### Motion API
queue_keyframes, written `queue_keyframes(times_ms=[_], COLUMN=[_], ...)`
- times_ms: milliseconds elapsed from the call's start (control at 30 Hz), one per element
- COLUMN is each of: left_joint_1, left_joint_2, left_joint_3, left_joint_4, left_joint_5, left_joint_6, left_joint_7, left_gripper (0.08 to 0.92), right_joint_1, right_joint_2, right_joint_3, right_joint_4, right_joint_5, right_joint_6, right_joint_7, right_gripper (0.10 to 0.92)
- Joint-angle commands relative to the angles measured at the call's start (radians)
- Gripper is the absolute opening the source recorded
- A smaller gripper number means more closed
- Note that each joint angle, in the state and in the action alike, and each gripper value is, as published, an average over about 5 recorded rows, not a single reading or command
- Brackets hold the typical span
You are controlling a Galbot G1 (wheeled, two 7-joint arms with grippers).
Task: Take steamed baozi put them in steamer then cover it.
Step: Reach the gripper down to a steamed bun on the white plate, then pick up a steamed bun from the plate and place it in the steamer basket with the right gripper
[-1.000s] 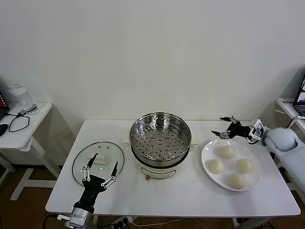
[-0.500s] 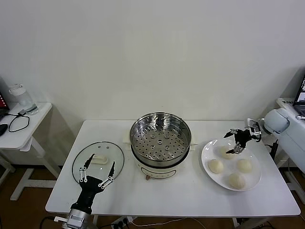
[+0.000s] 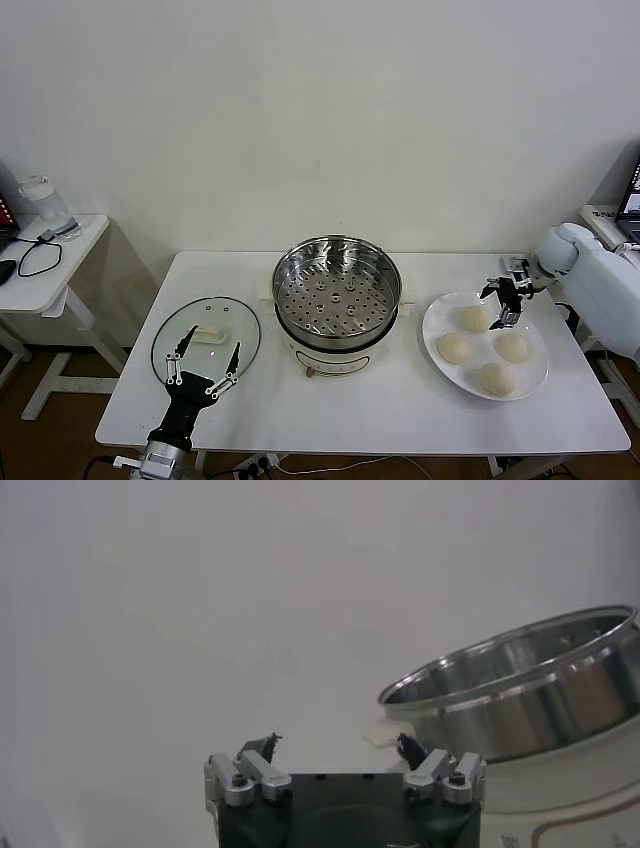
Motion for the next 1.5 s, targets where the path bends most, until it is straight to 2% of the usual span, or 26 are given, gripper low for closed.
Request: queue_keyframes(times_ms=[33, 567, 1000, 1133, 1367, 1500], left_joint_1=[0.000, 0.003, -0.001, -0.001, -0.007, -0.009], left_joint_2=[0.001, 0.002, 0.003, 0.005, 0.005, 0.007], left_joint_3=[-0.006, -0.013, -0.020, -0.023, -0.020, -0.017], left_joint_4=[0.006, 0.014, 0.016, 0.015, 0.007, 0.002], left_joint_5=[0.001, 0.001, 0.000, -0.001, -0.004, -0.005], left_joint_6=[-0.002, -0.008, -0.010, -0.010, -0.009, -0.010], left_joint_7=[-0.001, -0.001, -0.002, -0.002, -0.002, -0.003], left_gripper=[0.823, 0.823, 0.823, 0.823, 0.823, 0.823], right_joint_1=[0.007, -0.002, 0.001, 0.025, 0.211, 0.375], right_joint_2=[0.064, 0.104, 0.084, 0.038, -0.071, -0.084], right_joint_3=[0.000, -0.004, -0.012, -0.041, -0.200, -0.331], right_joint_4=[-0.076, -0.108, -0.072, 0.020, 0.281, 0.394], right_joint_5=[-0.058, -0.085, -0.092, -0.065, 0.072, 0.119], right_joint_6=[0.015, 0.024, 0.034, 0.040, 0.046, 0.166], right_joint_7=[0.011, 0.023, 0.027, 0.025, 0.020, 0.018], right_gripper=[0.823, 0.815, 0.690, 0.680, 0.673, 0.672])
